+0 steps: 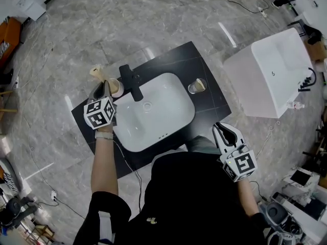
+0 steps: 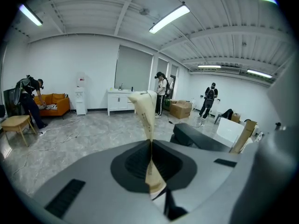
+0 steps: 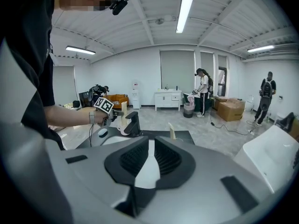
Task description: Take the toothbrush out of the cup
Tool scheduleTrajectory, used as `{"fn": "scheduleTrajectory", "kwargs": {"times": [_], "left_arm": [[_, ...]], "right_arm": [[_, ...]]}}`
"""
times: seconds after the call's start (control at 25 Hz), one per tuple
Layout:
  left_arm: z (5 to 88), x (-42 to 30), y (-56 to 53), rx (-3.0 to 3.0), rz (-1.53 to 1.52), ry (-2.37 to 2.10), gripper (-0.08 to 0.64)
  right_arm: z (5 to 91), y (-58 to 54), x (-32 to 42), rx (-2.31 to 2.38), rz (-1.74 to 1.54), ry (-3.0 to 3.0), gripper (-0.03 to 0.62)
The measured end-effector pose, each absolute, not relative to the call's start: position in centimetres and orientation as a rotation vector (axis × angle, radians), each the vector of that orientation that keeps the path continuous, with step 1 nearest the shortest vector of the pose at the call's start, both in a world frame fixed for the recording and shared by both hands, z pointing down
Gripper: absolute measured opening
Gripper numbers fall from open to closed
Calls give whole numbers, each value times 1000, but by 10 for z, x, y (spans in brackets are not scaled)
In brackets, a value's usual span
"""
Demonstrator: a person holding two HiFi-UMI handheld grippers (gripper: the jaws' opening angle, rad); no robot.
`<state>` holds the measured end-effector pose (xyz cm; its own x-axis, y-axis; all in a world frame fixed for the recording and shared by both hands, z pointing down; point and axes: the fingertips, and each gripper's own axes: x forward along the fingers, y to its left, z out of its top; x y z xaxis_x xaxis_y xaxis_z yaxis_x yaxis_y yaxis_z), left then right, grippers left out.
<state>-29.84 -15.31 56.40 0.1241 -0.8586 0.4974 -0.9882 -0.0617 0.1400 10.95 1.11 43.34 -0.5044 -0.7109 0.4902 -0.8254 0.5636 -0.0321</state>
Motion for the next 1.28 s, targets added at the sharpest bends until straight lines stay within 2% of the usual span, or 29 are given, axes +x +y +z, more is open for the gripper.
{"fn": "scheduleTrajectory", "kwargs": {"times": [0.72,1.28], "left_arm": [[428,-263,-87,2086,301,-1908,25],[450,-232,7,1924,248,-1936,25]], "right_arm": [[430,-6,91,1087,423,-2563,55],[439,-24,54,840,471,-2669,55]]}}
